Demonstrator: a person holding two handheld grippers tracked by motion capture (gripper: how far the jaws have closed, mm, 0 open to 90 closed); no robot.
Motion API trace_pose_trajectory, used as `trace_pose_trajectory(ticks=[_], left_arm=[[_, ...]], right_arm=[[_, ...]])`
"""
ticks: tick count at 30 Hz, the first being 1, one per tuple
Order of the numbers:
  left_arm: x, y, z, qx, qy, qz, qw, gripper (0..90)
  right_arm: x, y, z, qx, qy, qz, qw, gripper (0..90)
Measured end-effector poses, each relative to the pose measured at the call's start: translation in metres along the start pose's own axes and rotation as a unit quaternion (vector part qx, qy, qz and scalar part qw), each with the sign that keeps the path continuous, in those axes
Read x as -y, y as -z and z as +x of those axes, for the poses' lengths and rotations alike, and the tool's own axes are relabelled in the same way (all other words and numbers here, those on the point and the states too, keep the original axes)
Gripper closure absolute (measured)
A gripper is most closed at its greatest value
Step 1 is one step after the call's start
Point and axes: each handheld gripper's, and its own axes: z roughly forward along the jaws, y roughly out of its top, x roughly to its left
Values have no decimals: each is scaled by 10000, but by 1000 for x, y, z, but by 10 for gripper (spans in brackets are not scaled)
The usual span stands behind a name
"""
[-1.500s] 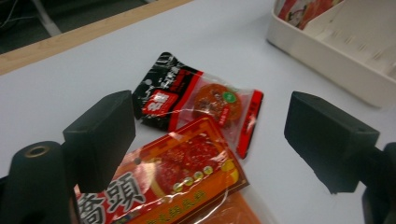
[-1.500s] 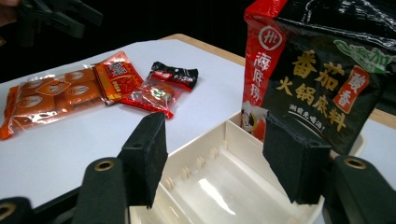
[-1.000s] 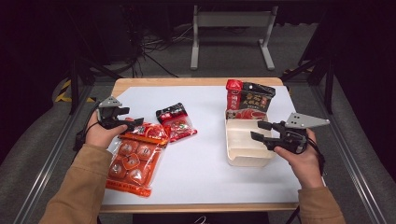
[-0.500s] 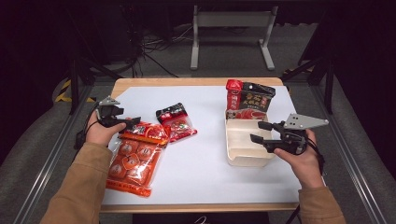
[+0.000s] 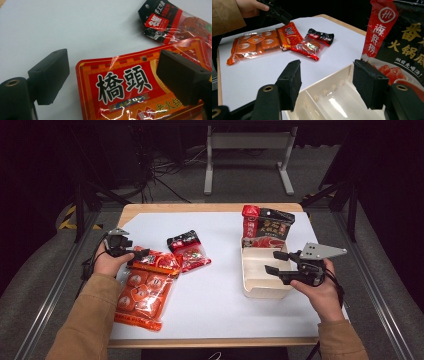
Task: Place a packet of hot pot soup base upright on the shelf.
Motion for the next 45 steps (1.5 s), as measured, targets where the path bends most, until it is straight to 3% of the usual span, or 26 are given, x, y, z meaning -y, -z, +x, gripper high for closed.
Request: trace_pose_trajectory(ticks=[3, 7, 13, 19, 27, 33, 39, 42, 45], left_arm=[[4, -4, 5, -29, 55, -2, 10000, 138], [9, -7, 11, 142, 199, 3, 9997, 147], [14, -10, 12, 194, 220, 103, 9995, 165], [17, -14, 13, 405, 317, 135, 9986, 180], [18, -16, 9, 640, 72, 251, 9976, 233], [19, -11, 6, 762, 1, 190, 9969, 347], [21, -11, 6, 570, -160, 370, 9976, 502], [23, -11, 8, 549, -67, 320, 9980, 549], [25, -10, 11, 456, -12, 243, 9987, 658]], right_arm=[[1, -3, 1, -21, 12, 31, 10000, 397], [1, -6, 3, -65, 54, 64, 9999, 394], [2, -7, 3, -96, 83, 88, 9999, 393], [2, -9, 4, -103, 111, 110, 9998, 393], [3, -10, 5, -118, 136, 149, 9997, 392], [3, -11, 5, -138, 147, 163, 9997, 392], [3, -13, 6, -175, 158, 189, 9995, 392], [3, -13, 6, -189, 153, 193, 9995, 392], [4, -14, 5, -200, 152, 223, 9994, 394]])
